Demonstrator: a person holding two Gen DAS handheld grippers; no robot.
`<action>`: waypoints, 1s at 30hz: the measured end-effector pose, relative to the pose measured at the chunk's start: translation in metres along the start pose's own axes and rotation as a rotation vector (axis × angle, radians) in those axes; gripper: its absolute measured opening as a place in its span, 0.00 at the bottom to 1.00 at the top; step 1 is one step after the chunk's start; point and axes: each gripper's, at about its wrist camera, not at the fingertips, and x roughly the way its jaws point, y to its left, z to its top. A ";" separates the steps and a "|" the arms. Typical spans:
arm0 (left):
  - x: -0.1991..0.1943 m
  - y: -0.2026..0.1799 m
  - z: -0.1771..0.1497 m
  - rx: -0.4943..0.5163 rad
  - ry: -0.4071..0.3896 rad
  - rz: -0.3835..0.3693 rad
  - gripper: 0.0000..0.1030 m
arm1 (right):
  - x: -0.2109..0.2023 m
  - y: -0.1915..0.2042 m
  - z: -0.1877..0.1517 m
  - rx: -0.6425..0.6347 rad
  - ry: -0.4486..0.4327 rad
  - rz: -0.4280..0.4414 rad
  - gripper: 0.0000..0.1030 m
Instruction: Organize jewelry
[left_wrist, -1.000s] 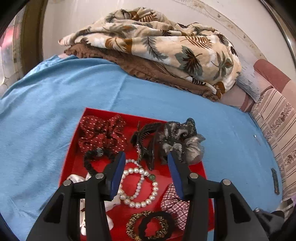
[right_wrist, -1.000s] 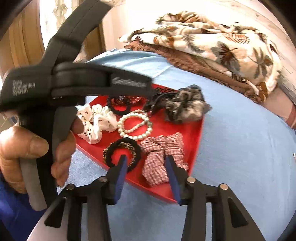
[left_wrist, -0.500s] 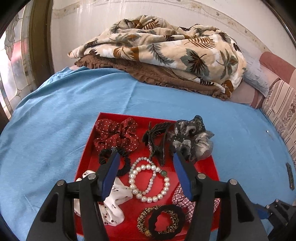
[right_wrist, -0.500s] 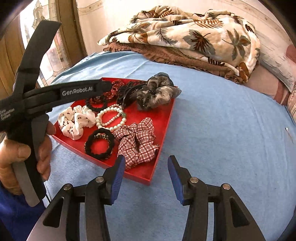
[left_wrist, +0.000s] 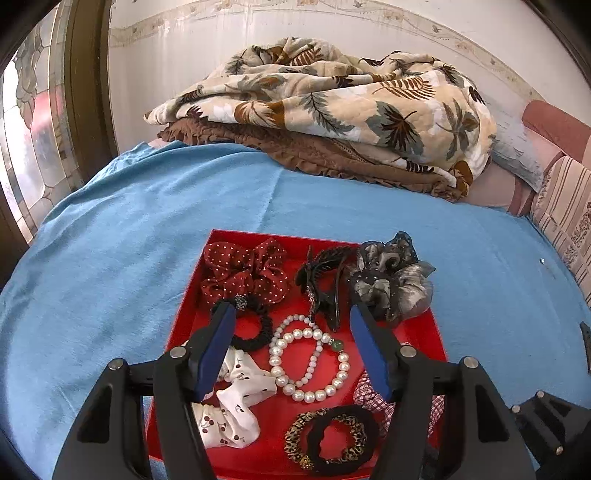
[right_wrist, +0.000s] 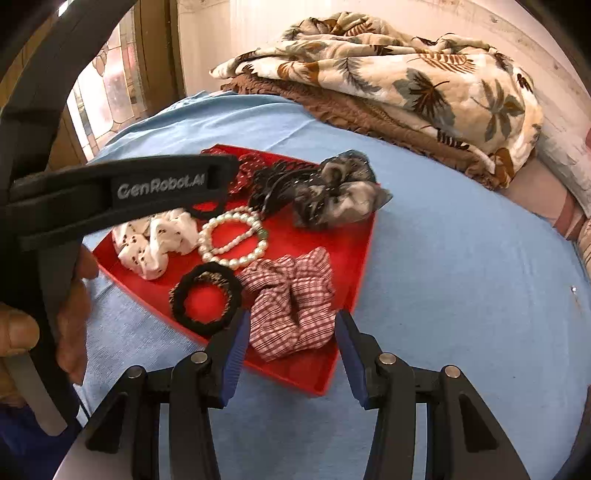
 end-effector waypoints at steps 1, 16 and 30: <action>0.000 0.000 0.000 0.001 -0.005 0.004 0.65 | -0.001 0.001 -0.002 -0.004 0.001 0.002 0.50; -0.048 -0.019 -0.010 0.058 -0.283 0.284 0.95 | -0.018 -0.054 -0.048 0.139 0.032 -0.048 0.57; -0.182 -0.059 -0.076 -0.048 -0.451 0.297 1.00 | -0.075 -0.080 -0.083 0.134 -0.106 -0.116 0.68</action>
